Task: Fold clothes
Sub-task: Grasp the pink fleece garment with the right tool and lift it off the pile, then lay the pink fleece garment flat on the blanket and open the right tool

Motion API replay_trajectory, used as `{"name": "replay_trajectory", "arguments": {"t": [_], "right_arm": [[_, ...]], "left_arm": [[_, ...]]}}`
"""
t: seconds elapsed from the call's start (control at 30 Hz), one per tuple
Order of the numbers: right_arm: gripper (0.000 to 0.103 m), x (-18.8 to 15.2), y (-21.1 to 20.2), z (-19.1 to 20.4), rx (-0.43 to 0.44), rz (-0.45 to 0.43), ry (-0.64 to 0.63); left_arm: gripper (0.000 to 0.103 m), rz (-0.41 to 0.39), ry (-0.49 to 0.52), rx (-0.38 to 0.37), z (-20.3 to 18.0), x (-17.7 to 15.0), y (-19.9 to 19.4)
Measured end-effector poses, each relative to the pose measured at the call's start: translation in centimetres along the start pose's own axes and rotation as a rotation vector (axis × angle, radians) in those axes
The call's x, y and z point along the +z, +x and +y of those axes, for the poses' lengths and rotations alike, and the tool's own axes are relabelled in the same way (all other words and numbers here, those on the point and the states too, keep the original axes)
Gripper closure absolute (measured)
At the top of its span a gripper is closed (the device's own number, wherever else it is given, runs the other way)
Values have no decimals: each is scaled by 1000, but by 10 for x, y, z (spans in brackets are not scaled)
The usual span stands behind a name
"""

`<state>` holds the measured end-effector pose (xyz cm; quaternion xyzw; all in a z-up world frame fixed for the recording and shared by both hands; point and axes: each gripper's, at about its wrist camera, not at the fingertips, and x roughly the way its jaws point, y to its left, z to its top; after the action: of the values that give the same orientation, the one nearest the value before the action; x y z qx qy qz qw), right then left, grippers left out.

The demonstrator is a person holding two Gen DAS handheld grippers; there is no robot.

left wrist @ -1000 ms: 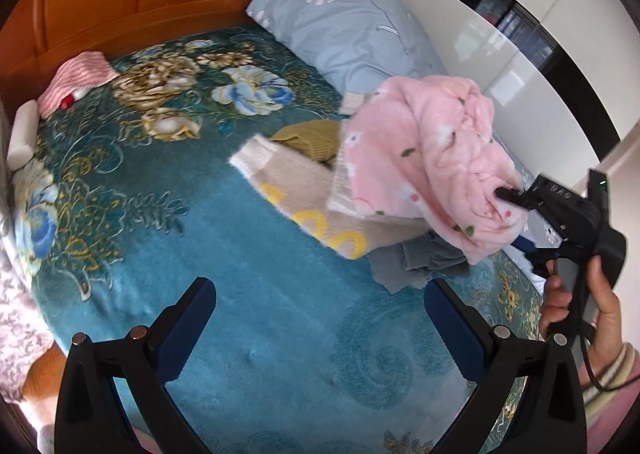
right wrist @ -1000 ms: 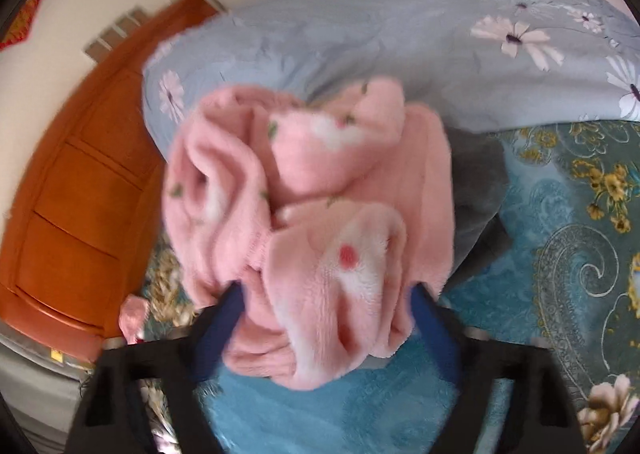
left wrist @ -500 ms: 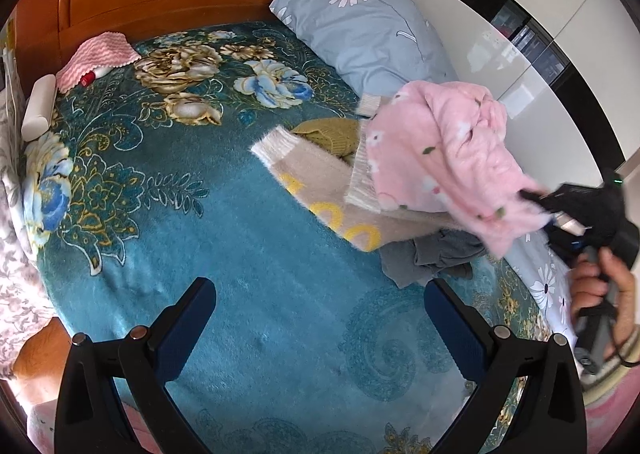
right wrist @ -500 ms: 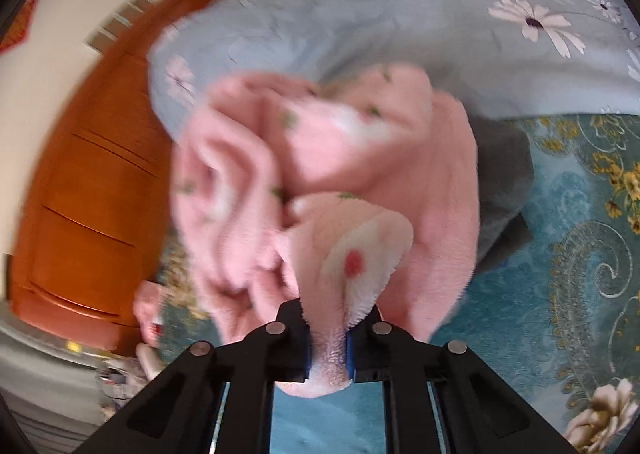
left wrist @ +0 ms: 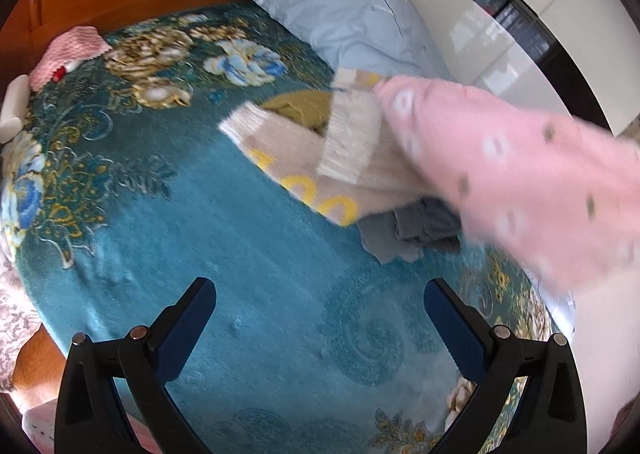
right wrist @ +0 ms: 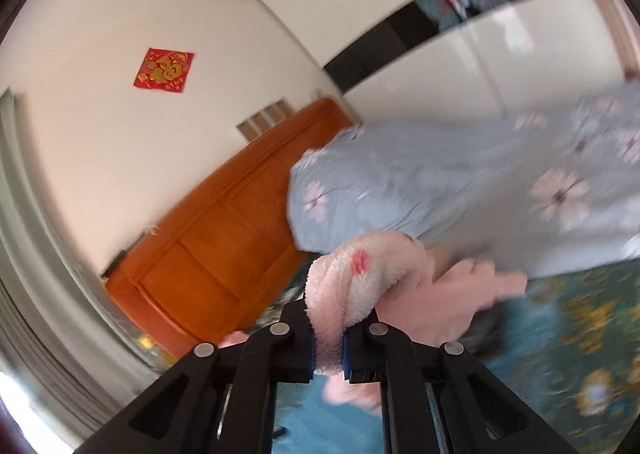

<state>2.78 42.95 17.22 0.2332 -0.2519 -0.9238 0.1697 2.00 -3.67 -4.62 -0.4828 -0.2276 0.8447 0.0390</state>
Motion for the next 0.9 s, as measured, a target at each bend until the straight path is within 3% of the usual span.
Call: {"name": "replay_trajectory", "arguments": {"t": [0.1, 0.17, 0.23, 0.33, 0.4, 0.47, 0.57, 0.63, 0.7, 0.8, 0.9], "right_arm": [[93, -39, -18, -62, -226, 117, 106], [93, -96, -16, -121, -437, 277, 227], [93, -154, -13, -170, -574, 398, 348], [93, -218, -29, -221, -686, 496, 505], [93, -236, -37, -236, -745, 539, 547], [90, -227, -38, -240, -779, 539, 560], [76, -194, -43, -237, -818, 525, 534], [59, -175, -44, -232, -872, 489, 452], [49, -151, -32, -223, -917, 443, 342], [43, -129, 19, -198, -794, 426, 197], [39, -132, 98, -146, -590, 524, 48]], "left_arm": [[0, 36, 34, -16, -12, -7, 10], [0, 55, 54, -23, -18, -12, 14], [0, 75, 81, -21, -25, -18, 18], [0, 90, 104, 2, -26, -23, 20], [0, 90, 98, 17, -22, -24, 19], [0, 86, 72, 33, -16, -20, 21], [0, 73, 31, 31, -11, -15, 23], [0, 61, 17, 27, -9, -12, 24], [0, 54, 4, 24, -7, -12, 25], [0, 53, -43, 21, 2, -13, 25], [0, 40, -59, 33, 10, -14, 18]]}}
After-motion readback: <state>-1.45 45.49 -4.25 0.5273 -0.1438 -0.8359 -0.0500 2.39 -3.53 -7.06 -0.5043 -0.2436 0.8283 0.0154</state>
